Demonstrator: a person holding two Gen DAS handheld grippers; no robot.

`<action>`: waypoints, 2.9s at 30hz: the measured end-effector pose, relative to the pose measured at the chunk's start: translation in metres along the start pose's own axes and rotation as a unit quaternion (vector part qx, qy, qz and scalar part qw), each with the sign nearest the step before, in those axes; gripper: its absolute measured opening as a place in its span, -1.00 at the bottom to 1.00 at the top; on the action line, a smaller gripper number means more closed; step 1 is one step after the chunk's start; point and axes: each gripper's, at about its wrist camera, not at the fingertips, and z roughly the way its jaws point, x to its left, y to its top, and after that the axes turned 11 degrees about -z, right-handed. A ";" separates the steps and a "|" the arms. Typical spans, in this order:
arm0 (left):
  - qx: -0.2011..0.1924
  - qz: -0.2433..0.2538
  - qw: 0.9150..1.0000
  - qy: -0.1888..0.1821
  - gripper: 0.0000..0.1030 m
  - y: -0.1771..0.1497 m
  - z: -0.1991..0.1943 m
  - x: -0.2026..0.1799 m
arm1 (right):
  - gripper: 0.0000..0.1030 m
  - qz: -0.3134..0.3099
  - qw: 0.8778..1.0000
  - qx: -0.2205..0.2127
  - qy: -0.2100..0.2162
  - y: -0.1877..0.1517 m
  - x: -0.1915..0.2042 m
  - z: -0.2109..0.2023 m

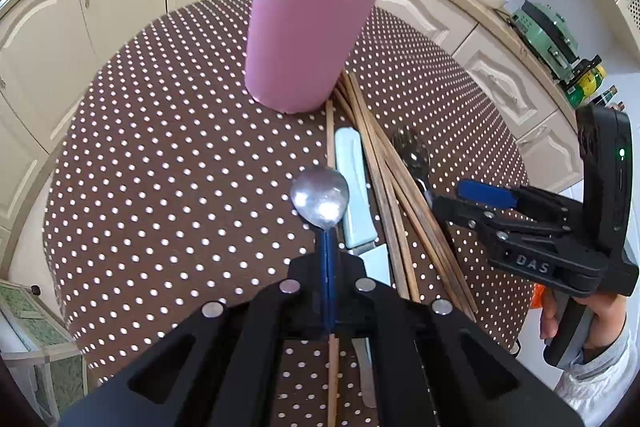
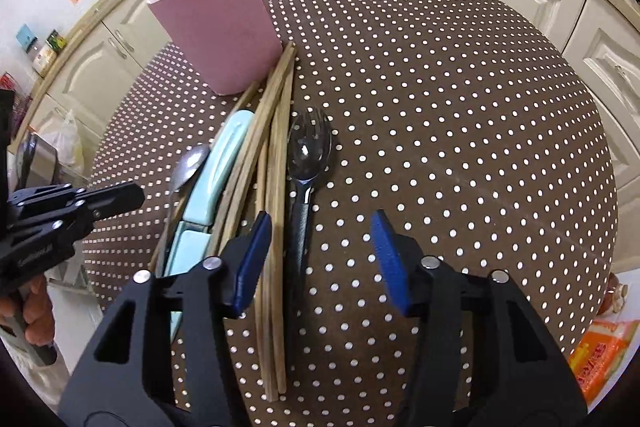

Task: Organize utensils
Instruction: 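Grasp the black-handled spork with the right gripper while the left holds the spoon, then lift spoon and spork over the pink cup, lowering them in and opening the left gripper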

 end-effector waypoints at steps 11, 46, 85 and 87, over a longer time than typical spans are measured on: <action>0.015 -0.015 1.000 0.013 -0.90 0.007 0.031 -0.016 | -0.11 -0.007 1.000 0.010 -0.010 0.006 0.000 0.011; -0.007 -0.023 0.999 -0.021 -0.93 0.019 0.008 0.009 | -0.72 -0.062 0.995 0.065 -0.051 0.039 0.025 0.032; -0.333 0.041 0.941 -0.042 -0.94 0.091 -0.156 -0.031 | -0.77 0.060 0.899 -0.432 0.036 0.102 -0.024 -0.093; -0.341 0.041 0.938 -0.040 -0.94 0.101 -0.151 -0.034 | -0.77 0.055 0.894 -0.443 0.046 0.115 -0.023 -0.086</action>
